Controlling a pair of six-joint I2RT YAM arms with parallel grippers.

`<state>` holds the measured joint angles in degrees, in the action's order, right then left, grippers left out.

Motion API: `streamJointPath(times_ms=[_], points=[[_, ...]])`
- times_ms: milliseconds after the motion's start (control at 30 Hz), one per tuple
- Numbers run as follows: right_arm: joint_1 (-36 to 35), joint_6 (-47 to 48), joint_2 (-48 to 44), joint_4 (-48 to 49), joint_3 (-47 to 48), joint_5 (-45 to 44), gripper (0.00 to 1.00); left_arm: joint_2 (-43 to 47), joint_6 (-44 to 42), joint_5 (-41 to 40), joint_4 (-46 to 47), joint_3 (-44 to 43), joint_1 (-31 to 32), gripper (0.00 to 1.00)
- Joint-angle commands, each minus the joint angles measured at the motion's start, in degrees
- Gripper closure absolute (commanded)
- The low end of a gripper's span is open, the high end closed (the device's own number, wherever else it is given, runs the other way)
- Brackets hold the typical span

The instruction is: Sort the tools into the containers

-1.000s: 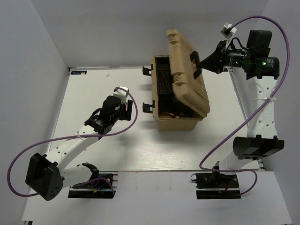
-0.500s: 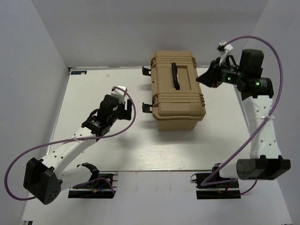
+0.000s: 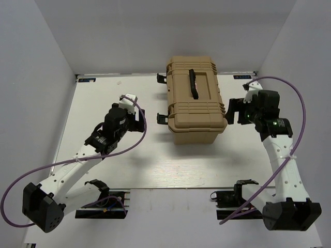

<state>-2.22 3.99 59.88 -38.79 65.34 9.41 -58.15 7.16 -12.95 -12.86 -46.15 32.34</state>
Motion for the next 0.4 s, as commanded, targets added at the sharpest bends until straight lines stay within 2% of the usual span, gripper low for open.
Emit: streamJointPath(times_ms=[0, 33, 167, 367], points=[[0.28, -3.10, -4.15, 4.50, -3.98, -4.49, 0.10, 2.25, -0.65, 0.38, 0.73, 0.62, -0.17, 0.04], [0.28, -3.54, -5.46, 6.60, -8.00, -3.97, 0.10, 2.95, -0.65, 0.38, 0.21, 0.62, -0.17, 0.01], [0.55, -3.64, -9.67, 10.92, -16.35, -2.73, 0.10, 4.01, -1.18, 0.38, 0.21, 0.62, -0.17, 0.01], [0.90, -2.67, -11.80, 12.33, -20.95, -1.77, 0.10, 4.01, -1.18, 0.38, 0.21, 0.62, -0.17, 0.01]])
